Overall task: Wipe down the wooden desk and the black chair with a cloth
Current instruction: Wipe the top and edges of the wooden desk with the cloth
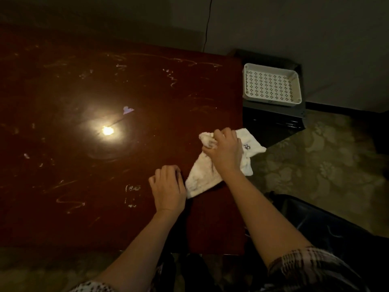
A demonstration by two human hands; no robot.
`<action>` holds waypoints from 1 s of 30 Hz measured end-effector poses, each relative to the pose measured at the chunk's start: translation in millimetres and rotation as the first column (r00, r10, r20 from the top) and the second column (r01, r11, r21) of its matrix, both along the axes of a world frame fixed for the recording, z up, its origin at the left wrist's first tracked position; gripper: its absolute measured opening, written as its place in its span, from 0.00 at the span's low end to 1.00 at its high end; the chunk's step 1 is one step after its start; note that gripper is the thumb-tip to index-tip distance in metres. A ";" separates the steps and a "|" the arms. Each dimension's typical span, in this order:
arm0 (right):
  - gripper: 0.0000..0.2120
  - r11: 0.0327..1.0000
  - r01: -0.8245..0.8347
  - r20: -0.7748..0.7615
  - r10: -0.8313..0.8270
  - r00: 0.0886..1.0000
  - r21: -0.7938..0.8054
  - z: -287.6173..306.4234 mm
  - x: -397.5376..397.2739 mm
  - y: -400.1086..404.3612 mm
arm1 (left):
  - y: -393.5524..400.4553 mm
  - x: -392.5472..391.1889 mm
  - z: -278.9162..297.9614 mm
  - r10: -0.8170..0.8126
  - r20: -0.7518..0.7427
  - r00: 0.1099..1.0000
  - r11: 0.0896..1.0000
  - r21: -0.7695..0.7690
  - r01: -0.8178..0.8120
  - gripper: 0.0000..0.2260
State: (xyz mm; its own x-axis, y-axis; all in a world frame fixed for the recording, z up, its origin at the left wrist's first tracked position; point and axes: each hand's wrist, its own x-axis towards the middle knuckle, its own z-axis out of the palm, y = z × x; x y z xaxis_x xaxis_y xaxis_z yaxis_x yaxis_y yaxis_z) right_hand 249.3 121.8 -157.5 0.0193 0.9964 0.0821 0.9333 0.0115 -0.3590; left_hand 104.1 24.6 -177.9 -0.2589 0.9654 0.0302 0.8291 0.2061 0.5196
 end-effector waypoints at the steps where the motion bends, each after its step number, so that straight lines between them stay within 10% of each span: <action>1: 0.16 0.999 0.017 -0.013 -0.018 1.000 -0.029 1.5 -1.2 -5.2 | -0.1 0.1 0.6 -0.003 0.000 1.000 1.000 -0.007 0.003 0.06; 30: 0.24 0.977 -0.155 0.083 0.144 0.986 0.144 -17.0 -28.5 -53.0 | 49.0 -19.0 8.5 0.052 0.054 0.997 0.995 -0.085 -0.047 0.05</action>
